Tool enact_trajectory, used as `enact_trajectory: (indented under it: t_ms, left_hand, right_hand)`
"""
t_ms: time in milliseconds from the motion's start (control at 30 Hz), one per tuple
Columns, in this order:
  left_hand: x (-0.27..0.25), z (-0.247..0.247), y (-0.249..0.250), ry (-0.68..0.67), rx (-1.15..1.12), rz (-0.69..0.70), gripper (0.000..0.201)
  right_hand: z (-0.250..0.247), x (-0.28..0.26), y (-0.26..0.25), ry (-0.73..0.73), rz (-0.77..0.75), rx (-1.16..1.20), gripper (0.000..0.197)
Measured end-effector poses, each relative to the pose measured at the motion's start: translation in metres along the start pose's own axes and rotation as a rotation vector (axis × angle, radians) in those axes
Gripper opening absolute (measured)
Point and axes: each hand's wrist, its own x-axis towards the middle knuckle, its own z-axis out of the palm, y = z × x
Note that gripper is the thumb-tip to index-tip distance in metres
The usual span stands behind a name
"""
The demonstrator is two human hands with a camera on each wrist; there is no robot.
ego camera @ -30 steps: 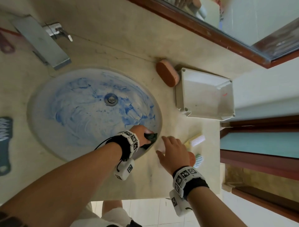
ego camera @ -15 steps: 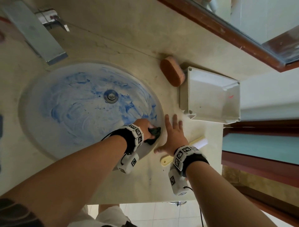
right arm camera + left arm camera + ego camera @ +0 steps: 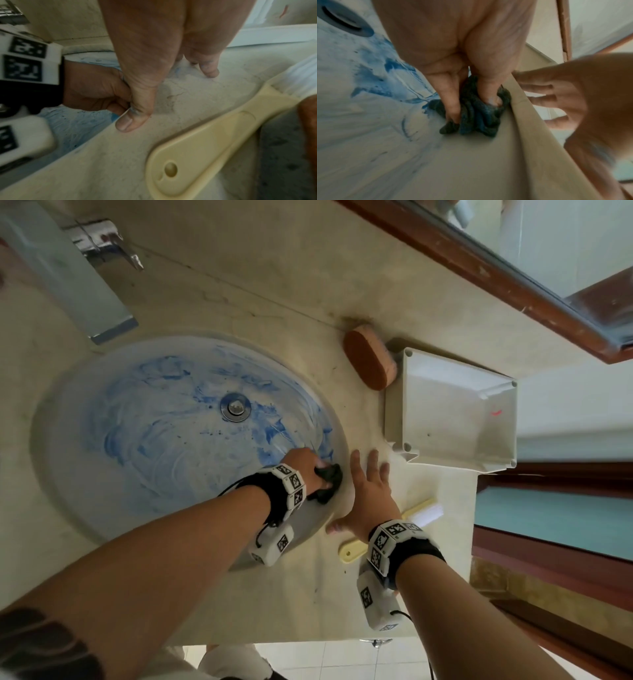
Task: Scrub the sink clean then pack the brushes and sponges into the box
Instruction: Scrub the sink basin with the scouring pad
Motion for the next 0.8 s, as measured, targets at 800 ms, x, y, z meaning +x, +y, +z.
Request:
enact_trajectory:
  t_ms: [800]
  left_hand:
    - [0.0,0.011,0.011,0.209,-0.127,0.001,0.04]
  right_hand:
    - [-0.001,0.001,-0.001,-0.022,0.0,-0.014,0.152]
